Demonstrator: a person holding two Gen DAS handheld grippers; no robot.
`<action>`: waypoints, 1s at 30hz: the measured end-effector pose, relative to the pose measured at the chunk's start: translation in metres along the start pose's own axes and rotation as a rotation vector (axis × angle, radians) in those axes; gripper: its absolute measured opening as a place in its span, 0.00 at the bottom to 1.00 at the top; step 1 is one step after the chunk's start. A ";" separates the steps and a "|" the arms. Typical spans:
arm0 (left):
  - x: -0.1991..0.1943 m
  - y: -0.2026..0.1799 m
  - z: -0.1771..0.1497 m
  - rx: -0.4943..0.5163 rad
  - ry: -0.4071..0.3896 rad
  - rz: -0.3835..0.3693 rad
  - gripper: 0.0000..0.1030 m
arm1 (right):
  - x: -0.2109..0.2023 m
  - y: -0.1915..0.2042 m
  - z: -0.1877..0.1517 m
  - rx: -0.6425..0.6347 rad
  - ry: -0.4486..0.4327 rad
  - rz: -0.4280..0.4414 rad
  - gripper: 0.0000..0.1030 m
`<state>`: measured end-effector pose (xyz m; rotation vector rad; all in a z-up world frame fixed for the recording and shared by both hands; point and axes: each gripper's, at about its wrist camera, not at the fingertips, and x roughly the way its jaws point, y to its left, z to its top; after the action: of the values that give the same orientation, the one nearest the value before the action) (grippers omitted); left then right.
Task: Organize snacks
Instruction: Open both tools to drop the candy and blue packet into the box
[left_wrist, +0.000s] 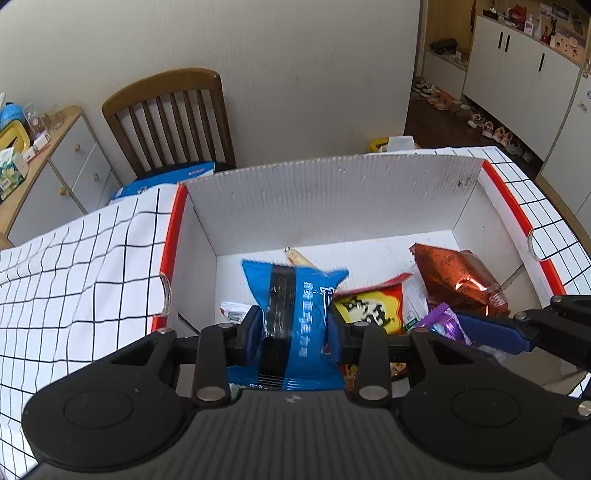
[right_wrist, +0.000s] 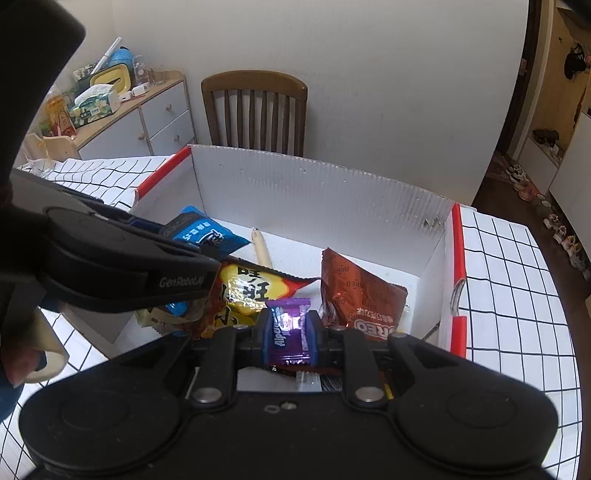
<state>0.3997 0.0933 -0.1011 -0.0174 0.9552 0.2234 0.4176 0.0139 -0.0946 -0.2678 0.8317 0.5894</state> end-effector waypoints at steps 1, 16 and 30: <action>0.001 0.000 0.000 -0.001 0.004 0.003 0.35 | 0.000 -0.001 0.000 0.004 -0.001 -0.001 0.17; -0.013 0.001 -0.009 -0.007 -0.009 0.016 0.53 | -0.006 -0.009 -0.001 0.076 0.006 0.011 0.35; -0.061 0.013 -0.024 -0.042 -0.096 -0.007 0.66 | -0.044 -0.005 -0.006 0.075 -0.054 0.003 0.62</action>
<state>0.3441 0.0921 -0.0640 -0.0484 0.8549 0.2356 0.3941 -0.0093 -0.0651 -0.1820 0.8005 0.5645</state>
